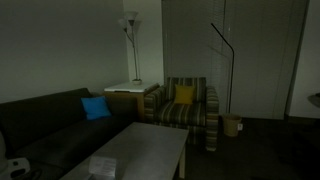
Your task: Take the blue cup and place it on the white plate then take the spoon and put it in the blue cup then remove the spoon from the blue cup and place it on the table
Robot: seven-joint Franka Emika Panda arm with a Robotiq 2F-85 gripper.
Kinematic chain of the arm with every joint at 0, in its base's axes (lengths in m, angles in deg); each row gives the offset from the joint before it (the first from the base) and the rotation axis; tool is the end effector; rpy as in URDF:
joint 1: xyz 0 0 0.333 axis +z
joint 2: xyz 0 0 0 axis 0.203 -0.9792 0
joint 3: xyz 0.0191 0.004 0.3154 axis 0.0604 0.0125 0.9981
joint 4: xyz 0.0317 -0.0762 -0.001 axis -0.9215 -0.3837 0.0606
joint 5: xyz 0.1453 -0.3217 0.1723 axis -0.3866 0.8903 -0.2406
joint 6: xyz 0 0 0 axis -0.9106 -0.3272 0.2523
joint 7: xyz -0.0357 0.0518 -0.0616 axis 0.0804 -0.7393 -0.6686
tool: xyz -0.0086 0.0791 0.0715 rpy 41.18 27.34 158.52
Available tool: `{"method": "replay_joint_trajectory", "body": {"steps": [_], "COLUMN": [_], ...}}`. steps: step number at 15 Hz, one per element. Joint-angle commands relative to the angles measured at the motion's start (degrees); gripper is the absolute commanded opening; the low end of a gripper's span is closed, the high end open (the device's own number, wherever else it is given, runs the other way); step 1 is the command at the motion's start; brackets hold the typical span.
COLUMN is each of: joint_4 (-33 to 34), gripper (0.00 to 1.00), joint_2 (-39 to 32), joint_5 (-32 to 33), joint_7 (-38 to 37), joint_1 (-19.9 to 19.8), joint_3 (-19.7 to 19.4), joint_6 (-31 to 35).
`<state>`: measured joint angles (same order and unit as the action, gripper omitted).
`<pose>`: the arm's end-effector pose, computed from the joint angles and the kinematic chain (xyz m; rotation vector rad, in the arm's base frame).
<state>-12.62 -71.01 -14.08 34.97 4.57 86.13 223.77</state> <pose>0.5691 0.2381 -0.1021 -2.9663 -0.4806 -0.0544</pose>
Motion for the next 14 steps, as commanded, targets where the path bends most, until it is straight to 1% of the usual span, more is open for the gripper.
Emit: {"method": "replay_joint_trajectory", "body": {"steps": [1,4,7,11,12,14], "joint_4": [4.9,7.3,10.1,13.4,10.9,11.7], "gripper": [1.0,1.0,1.0,1.0,1.0,1.0], "joint_2": [-4.2,-6.4,-8.9,-11.5,-9.5,-10.0], "joint_5": [1.9,2.3,2.7,2.7,2.5,2.5], "joint_7": [-1.4,-1.5,-1.5,-2.6,-3.2,-5.7], "joint_1": [0.7,1.1,1.5,2.6,3.2,5.2], "joint_3": [-0.6,-0.8,-1.2,-2.2,-2.8,-4.6], "joint_6": [-3.1,-3.9,-2.6,-4.0,-4.0,-5.4]}}
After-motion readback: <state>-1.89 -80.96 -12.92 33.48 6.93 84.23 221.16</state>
